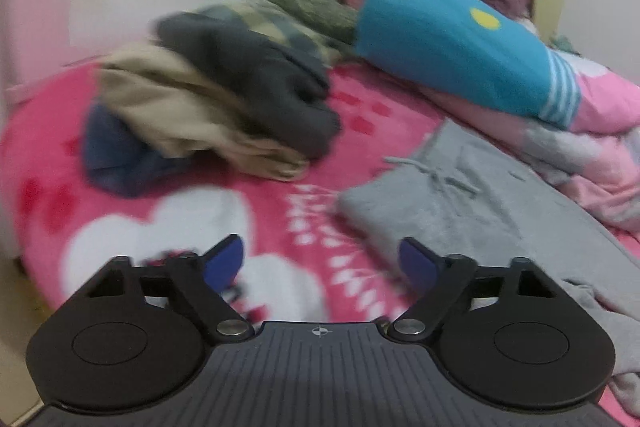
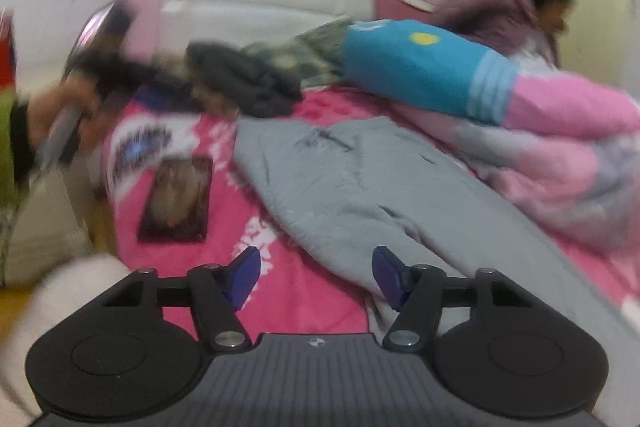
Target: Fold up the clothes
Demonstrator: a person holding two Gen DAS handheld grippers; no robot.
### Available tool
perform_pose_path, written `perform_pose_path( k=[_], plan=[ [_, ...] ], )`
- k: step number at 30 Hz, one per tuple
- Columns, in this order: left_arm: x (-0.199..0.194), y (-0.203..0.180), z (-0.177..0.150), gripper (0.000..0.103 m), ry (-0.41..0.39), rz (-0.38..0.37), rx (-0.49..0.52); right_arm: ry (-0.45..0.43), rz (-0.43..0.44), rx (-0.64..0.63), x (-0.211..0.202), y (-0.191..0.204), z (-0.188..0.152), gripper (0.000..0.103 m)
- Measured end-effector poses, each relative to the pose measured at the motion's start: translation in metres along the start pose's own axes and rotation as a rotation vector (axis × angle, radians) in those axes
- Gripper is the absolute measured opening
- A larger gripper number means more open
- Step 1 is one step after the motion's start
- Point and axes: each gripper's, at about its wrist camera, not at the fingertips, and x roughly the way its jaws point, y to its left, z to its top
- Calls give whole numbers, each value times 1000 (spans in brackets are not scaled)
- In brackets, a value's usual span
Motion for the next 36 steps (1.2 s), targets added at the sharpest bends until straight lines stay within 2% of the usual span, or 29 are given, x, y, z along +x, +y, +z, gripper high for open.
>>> perform_pose_path(
  k=[3, 7, 9, 10, 11, 12, 13, 15, 19, 20, 23, 25, 27, 30, 32, 34, 36],
  plan=[
    [26, -12, 9, 62, 42, -35, 29, 6, -9, -135, 32, 21, -1, 52],
    [50, -24, 16, 54, 78, -57, 72, 9, -28, -273, 67, 40, -7, 43],
    [56, -30, 16, 45, 90, -63, 102, 21, -58, -324, 83, 43, -11, 36],
    [57, -32, 17, 36, 96, -66, 113, 33, -62, -326, 89, 40, -11, 22],
    [58, -34, 17, 32, 101, -67, 123, 44, -64, -325, 95, 37, -11, 9],
    [59, -37, 18, 30, 106, -69, 132, 43, -48, -296, 96, 30, -9, 8],
    [58, -39, 20, 23, 103, -71, 141, 41, -27, -258, 96, 22, -5, 6],
    [57, -42, 25, 18, 95, -91, 146, 26, 73, -42, 93, -11, 8, 5],
    [66, -50, 33, 18, 100, -112, 136, 13, 201, 432, 105, -90, 10, 5],
    [69, -53, 33, 18, 102, -110, 142, 22, 219, 527, 112, -106, 5, 5],
    [79, -59, 31, 18, 117, -97, 156, 61, 194, 703, 130, -132, -14, 6],
    [81, -58, 31, 18, 122, -86, 158, 54, 191, 757, 129, -137, -23, 7],
    [79, -54, 32, 20, 124, -88, 152, 9, 186, 703, 114, -129, -20, 8],
    [72, -45, 35, 24, 135, -83, 137, -38, 190, 463, 91, -97, -7, 18],
    [68, -38, 36, 30, 154, -89, 117, -46, 192, 269, 80, -67, 0, 40],
    [66, -32, 37, 37, 179, -99, 94, -43, 169, 62, 78, -34, 2, 43],
    [66, -27, 36, 41, 204, -109, 74, -21, 124, -62, 86, -10, -1, 43]
  ],
)
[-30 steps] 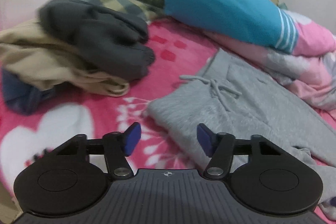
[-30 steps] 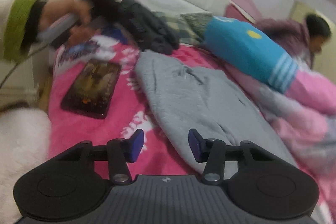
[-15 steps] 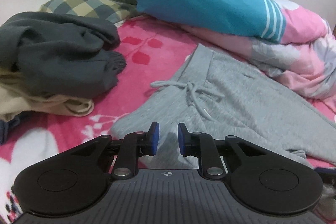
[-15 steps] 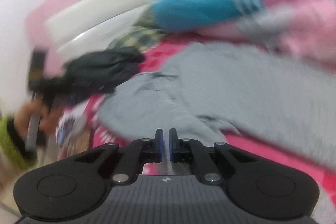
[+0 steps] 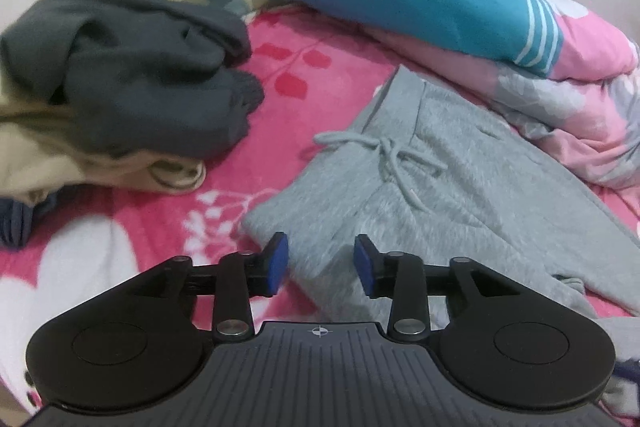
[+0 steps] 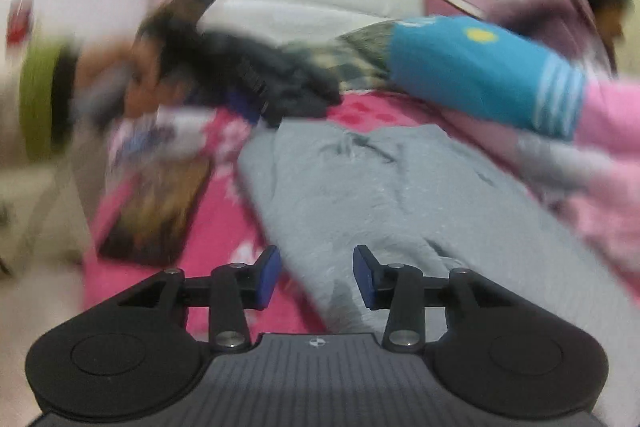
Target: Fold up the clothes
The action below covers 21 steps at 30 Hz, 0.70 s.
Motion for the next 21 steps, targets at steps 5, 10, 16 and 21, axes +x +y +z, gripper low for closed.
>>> perform_pose_path(
  k=[5, 10, 16, 21],
  plan=[
    [16, -3, -6, 47, 55, -11, -12, 86, -34, -22, 31, 7, -2, 22],
    [13, 1, -3, 31, 29, -16, -32, 52, 48, 139, 15, -8, 21, 6],
    [6, 15, 3, 16, -4, -43, -90, -11, 195, 254, -4, -9, 40, 6],
    [2, 16, 3, 13, -3, -33, -69, 50, 194, 211, 8, 10, 27, 6]
  ],
)
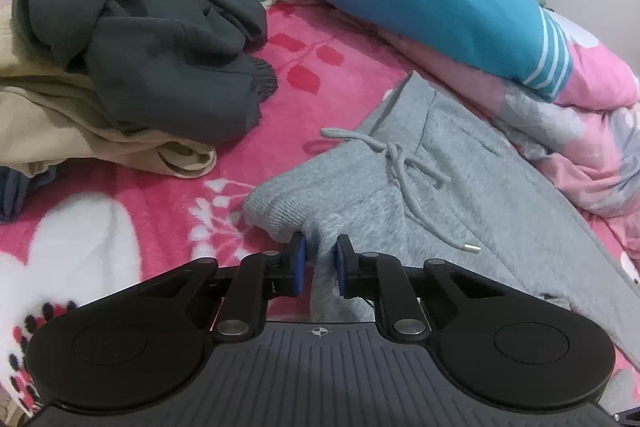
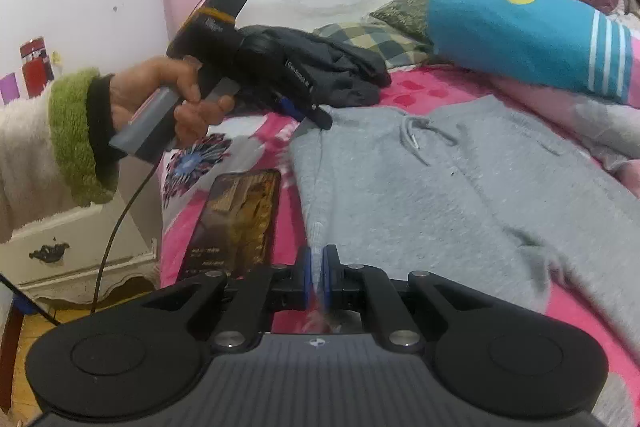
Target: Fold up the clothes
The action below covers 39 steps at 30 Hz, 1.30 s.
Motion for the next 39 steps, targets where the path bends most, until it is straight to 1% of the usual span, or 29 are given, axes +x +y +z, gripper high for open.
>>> perform_pose_path(
  k=[2, 6, 8, 10, 11, 12, 13, 14, 16, 17, 19, 20, 21, 24, 27, 29, 30, 32, 36, 37, 38, 39],
  plan=[
    [-2, 1, -1, 13, -4, 6, 21, -2, 13, 21, -1, 1, -1, 6],
    [10, 10, -1, 14, 32, 1, -12, 21, 19, 39, 8, 0, -6, 6],
    [15, 13, -4, 16, 42, -9, -27, 40, 4, 56, 18, -1, -14, 6],
    [12, 13, -7, 25, 33, -8, -30, 59, -14, 89, 22, -5, -21, 8],
    [8, 12, -9, 26, 23, -4, -27, 52, -13, 105, 17, -5, -21, 11],
    [3, 11, -11, 31, 11, 1, -22, 44, -12, 120, 11, -4, -21, 15],
    [-4, 9, -13, 34, -11, 10, -13, 36, -12, 122, 3, -3, -21, 26],
    [-13, 6, -15, 34, -36, 20, -2, 25, -16, 120, -6, 0, -22, 36],
    [-30, 0, -20, 35, -87, 41, 20, 1, -32, 113, -31, 3, -27, 43],
    [-39, -5, -25, 36, -111, 40, 40, -5, -39, 115, -44, 4, -31, 43],
    [-57, -24, -41, 40, -132, 8, 107, -3, -68, 142, -71, 3, -41, 43],
    [-65, -34, -50, 41, -140, -10, 142, 0, -95, 161, -85, -1, -47, 43],
    [-74, -44, -59, 44, -148, -27, 177, 2, -123, 181, -99, -4, -54, 43],
    [-94, -82, -95, 53, -128, -123, 267, -11, -243, 265, -152, -17, -76, 43],
    [-103, -116, -132, 56, -101, -223, 327, -35, -415, 342, -204, -34, -97, 44],
    [-101, -139, -157, 57, -44, -293, 337, -53, -510, 406, -234, -45, -112, 47],
    [-98, -148, -168, 57, -10, -333, 325, -64, -554, 455, -250, -51, -121, 47],
    [-90, -165, -187, 57, 55, -404, 290, -93, -601, 554, -277, -59, -137, 47],
    [-73, -192, -206, 57, 146, -497, 193, -186, -643, 740, -323, -67, -171, 48],
    [-69, -195, -205, 58, 161, -510, 148, -210, -658, 799, -335, -69, -182, 52],
    [-64, -198, -205, 59, 176, -520, 98, -231, -682, 853, -346, -71, -191, 65],
    [-61, -198, -204, 66, 184, -527, 51, -258, -722, 921, -360, -72, -203, 70]
  ],
)
